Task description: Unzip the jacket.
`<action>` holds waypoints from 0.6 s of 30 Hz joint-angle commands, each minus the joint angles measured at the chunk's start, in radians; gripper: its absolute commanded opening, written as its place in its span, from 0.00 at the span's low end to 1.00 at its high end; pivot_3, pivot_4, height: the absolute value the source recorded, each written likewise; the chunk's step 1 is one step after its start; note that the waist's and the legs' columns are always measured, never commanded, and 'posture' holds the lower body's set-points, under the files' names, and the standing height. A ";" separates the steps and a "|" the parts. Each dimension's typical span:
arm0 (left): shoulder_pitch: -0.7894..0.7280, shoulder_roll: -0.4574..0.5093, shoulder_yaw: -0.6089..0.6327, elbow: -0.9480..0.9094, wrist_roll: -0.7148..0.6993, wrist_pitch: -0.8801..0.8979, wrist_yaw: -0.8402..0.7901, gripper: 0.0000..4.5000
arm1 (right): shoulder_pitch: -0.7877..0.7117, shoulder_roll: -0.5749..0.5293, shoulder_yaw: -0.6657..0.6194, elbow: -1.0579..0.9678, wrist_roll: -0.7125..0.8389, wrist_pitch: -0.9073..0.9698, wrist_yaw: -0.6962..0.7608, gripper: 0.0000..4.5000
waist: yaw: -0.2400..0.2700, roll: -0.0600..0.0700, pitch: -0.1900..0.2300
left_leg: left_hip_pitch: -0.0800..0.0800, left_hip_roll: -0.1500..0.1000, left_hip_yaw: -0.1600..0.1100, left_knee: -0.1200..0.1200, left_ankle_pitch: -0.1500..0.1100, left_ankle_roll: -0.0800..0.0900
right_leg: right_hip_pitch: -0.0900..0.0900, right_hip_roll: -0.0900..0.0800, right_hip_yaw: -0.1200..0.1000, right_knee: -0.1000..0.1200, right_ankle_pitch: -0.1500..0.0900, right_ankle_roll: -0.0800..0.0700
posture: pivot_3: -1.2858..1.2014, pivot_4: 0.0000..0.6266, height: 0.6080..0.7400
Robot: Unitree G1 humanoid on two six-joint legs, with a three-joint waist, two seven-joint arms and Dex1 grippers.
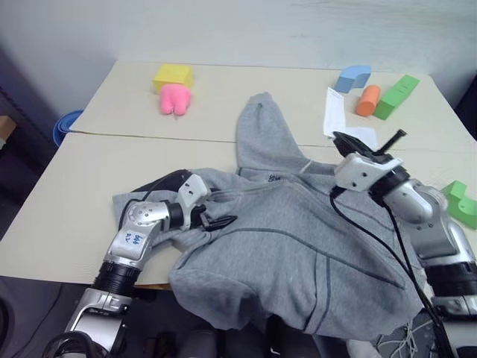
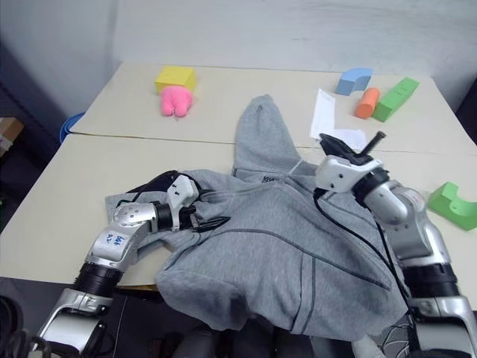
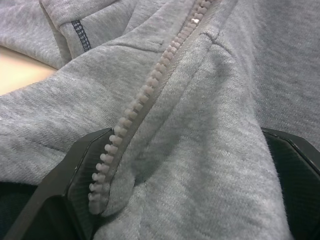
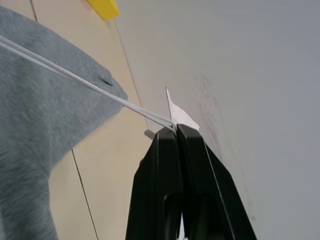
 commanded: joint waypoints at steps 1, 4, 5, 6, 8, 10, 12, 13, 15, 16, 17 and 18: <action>0.068 0.024 -0.041 0.090 0.060 0.055 0.002 1.00 | 0.093 -0.084 -0.174 -0.066 0.047 0.016 -0.005 0.01 | 0.002 0.001 -0.001 | 0.000 0.000 0.000 0.000 0.000 0.000 | 0.000 0.000 0.000 0.000 0.000 0.000 | 0.52 0.24 1.00; 0.089 0.041 -0.045 0.088 0.053 0.074 -0.011 1.00 | 0.205 -0.130 -0.280 -0.072 0.052 0.011 -0.008 0.01 | 0.000 0.003 -0.003 | 0.001 0.000 0.000 -0.001 0.000 0.000 | 0.001 0.000 0.000 -0.001 0.000 0.000 | 0.52 0.24 1.00; 0.101 0.050 -0.049 0.085 0.052 0.083 -0.020 1.00 | 0.255 -0.146 -0.337 -0.062 0.050 0.005 -0.016 0.01 | 0.000 0.004 -0.004 | 0.001 0.000 0.000 -0.001 0.000 0.000 | 0.001 0.000 0.000 -0.002 0.000 0.000 | 0.52 0.24 1.00; 0.112 0.058 -0.050 0.084 0.051 0.090 -0.025 1.00 | 0.297 -0.159 -0.385 -0.055 0.045 -0.003 -0.025 0.01 | -0.001 0.005 -0.005 | 0.001 0.000 0.000 -0.001 0.000 0.000 | 0.002 0.001 0.000 -0.002 0.000 0.000 | 0.52 0.24 1.00; 0.123 0.067 -0.053 0.082 0.048 0.096 -0.031 1.00 | 0.344 -0.172 -0.436 -0.049 0.043 -0.010 -0.035 0.01 | -0.007 0.008 -0.009 | 0.002 0.001 0.001 -0.003 0.000 0.000 | 0.002 0.001 0.000 -0.004 0.000 0.000 | 0.52 0.24 1.00; 0.130 0.074 -0.055 0.086 0.045 0.107 -0.038 1.00 | 0.385 -0.181 -0.479 -0.032 0.041 -0.024 -0.043 0.01 | -0.012 0.007 -0.010 | 0.010 0.002 0.007 -0.009 0.000 -0.001 | 0.006 0.002 0.000 -0.006 0.000 0.001 | 0.52 0.24 1.00; 0.140 0.090 -0.065 0.090 0.046 0.127 -0.055 1.00 | 0.451 -0.192 -0.545 -0.004 0.029 -0.050 -0.052 0.01 | -0.012 0.008 -0.015 | 0.021 0.003 0.010 -0.018 0.000 -0.002 | 0.019 0.002 0.002 -0.014 -0.001 0.003 | 0.52 0.24 1.00; 0.143 0.097 -0.069 0.092 0.047 0.142 -0.061 1.00 | 0.479 -0.199 -0.575 0.010 0.023 -0.060 -0.060 0.01 | -0.013 0.009 -0.017 | 0.026 0.003 0.010 -0.019 -0.001 -0.003 | 0.019 0.002 0.005 -0.014 -0.002 0.003 | 0.52 0.24 1.00; 0.145 0.108 -0.075 0.095 0.045 0.174 -0.072 1.00 | 0.517 -0.216 -0.627 0.037 0.012 -0.079 -0.078 0.01 | -0.014 0.012 -0.020 | 0.029 0.003 0.011 -0.020 -0.002 -0.004 | 0.019 0.002 0.011 -0.014 -0.002 0.003 | 0.52 0.24 1.00; 0.147 0.114 -0.081 0.100 0.049 0.191 -0.076 1.00 | 0.531 -0.228 -0.649 0.060 0.007 -0.088 -0.086 0.01 | -0.015 0.012 -0.021 | 0.031 0.004 0.012 -0.021 -0.002 -0.004 | 0.019 0.001 0.013 -0.015 -0.003 0.003 | 0.52 0.24 1.00; 0.148 0.118 -0.085 0.103 0.051 0.202 -0.078 1.00 | 0.540 -0.236 -0.660 0.075 0.005 -0.095 -0.091 0.01 | -0.017 0.012 -0.022 | 0.033 0.004 0.014 -0.023 -0.002 -0.005 | 0.019 0.001 0.015 -0.016 -0.003 0.003 | 0.52 0.24 1.00; 0.152 0.123 -0.090 0.103 0.052 0.215 -0.084 1.00 | 0.548 -0.251 -0.670 0.100 -0.005 -0.108 -0.102 0.01 | -0.021 0.013 -0.023 | 0.033 0.004 0.016 -0.025 -0.002 -0.005 | 0.020 0.001 0.017 -0.016 -0.003 0.003 | 0.52 0.24 1.00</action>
